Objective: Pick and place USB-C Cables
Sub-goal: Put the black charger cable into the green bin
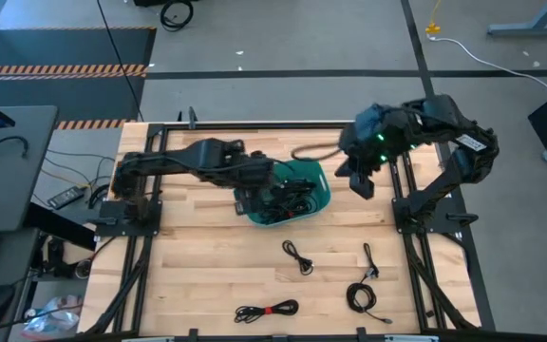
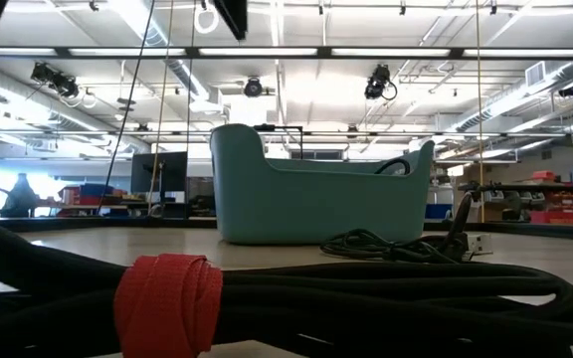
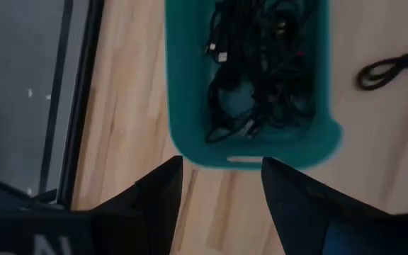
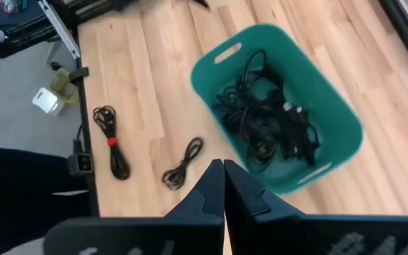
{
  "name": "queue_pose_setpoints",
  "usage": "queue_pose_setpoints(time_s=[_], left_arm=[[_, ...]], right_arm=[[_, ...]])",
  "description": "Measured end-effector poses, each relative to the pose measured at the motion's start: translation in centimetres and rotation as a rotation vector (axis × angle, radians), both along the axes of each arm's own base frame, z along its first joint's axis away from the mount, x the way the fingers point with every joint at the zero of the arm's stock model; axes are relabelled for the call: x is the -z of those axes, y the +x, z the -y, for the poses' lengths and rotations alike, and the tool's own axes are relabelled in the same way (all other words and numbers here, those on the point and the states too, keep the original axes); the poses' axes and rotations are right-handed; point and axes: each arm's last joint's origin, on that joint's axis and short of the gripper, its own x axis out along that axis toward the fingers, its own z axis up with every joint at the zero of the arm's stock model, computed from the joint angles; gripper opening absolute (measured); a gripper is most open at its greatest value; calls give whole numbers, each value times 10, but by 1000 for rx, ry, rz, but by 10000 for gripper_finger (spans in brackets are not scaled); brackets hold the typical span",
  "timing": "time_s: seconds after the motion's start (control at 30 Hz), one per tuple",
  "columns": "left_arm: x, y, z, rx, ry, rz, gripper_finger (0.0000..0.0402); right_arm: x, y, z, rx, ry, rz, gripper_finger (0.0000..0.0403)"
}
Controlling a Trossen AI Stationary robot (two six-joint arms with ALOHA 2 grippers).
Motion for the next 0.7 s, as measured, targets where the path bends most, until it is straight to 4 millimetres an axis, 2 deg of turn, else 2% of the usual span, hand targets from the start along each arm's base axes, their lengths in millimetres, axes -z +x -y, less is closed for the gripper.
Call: queue_pose_setpoints(time_s=[0.17, 0.3, 0.47, 0.57, 0.7], left_arm=[[-33, -33, 17, -67, 41, 159, 199], [-59, -65, 28, -124, 96, 307, 199], [-82, -99, 37, -161, 135, 449, 199], [-91, -114, 39, -172, 157, 510, 199], [-98, -125, 37, -182, 188, 548, 199]], right_arm=[[4, -22, -24, 119, 13, 0, 1], [20, -36, -43, 223, 31, -34, 0], [61, -40, -66, 355, 55, -156, 0], [91, -32, -80, 399, 82, -209, 0], [128, -17, -97, 407, 163, -251, 1]])
